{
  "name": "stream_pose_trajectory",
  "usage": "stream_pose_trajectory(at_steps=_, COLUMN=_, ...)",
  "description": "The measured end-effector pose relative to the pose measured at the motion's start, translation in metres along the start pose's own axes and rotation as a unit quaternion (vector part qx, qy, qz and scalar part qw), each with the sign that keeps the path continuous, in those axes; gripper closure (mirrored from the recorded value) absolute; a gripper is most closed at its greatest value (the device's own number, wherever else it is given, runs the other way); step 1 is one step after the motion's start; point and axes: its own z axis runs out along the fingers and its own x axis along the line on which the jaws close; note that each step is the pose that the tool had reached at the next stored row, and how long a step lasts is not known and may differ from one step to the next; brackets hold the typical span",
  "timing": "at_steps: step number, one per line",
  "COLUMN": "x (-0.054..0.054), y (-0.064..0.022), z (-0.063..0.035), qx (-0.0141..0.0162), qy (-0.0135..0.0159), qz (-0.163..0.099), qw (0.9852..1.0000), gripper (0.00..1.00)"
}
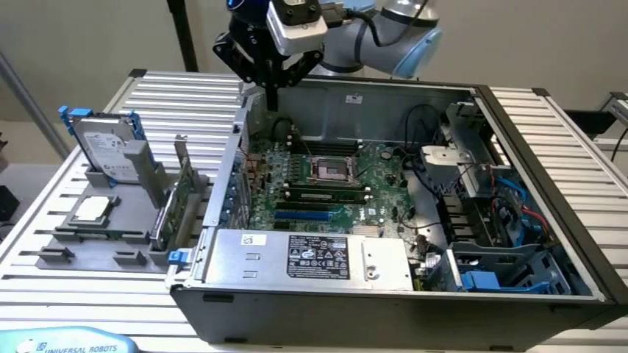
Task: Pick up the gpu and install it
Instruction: 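Reach for the gpu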
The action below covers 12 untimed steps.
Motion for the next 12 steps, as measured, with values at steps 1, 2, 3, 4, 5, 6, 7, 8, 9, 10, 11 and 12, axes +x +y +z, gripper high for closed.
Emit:
stream_pose_trajectory(at_steps=1, x=0.005, y=-0.0015, z=-0.0003, qx=0.0001, qy=0.0001, qz=0.0, qw=1.0, gripper=0.89)
stream_pose_trajectory(at_steps=2, x=0.009, y=-0.0029, z=-0.0004, qx=0.0, qy=0.0, qz=0.0, qw=1.0, gripper=0.89)
stream_pose_trajectory(at_steps=3, x=0.013, y=-0.0043, z=-0.0006, qx=0.0001, qy=0.0, qz=0.0, qw=1.0, gripper=0.89)
stream_pose_trajectory(at_steps=4, x=0.018, y=-0.0058, z=-0.0007, qx=0.0, qy=-0.0001, qz=0.0, qw=1.0, gripper=0.89)
stream_pose_trajectory(at_steps=5, x=0.022, y=-0.0073, z=-0.0008, qx=0.0, qy=-0.0001, qz=0.0, qw=1.0, gripper=0.89)
stream_pose_trajectory(at_steps=6, x=0.027, y=-0.009, z=-0.001, qx=0.0, qy=-0.0003, qz=0.0, qw=1.0, gripper=0.89)
stream_pose_trajectory(at_steps=7, x=0.031, y=-0.0105, z=-0.0012, qx=0.0, qy=-0.0004, qz=0.0, qw=1.0, gripper=0.89)
stream_pose_trajectory(at_steps=8, x=0.036, y=-0.0121, z=-0.0014, qx=0.0, qy=-0.0006, qz=0.0, qw=1.0, gripper=0.89)
stream_pose_trajectory(at_steps=9, x=0.04, y=-0.0138, z=-0.0016, qx=0.0, qy=-0.0009, qz=0.0, qw=1.0, gripper=0.89)
stream_pose_trajectory(at_steps=10, x=0.045, y=-0.0155, z=-0.0018, qx=-0.0001, qy=-0.0011, qz=0.0, qw=1.0, gripper=0.89)
stream_pose_trajectory(at_steps=11, x=0.049, y=-0.0172, z=-0.0019, qx=-0.0001, qy=-0.0013, qz=0.0, qw=1.0, gripper=0.89)
stream_pose_trajectory(at_steps=12, x=0.054, y=-0.0189, z=-0.0021, qx=-0.0001, qy=-0.0015, qz=0.0, qw=1.0, gripper=0.89)
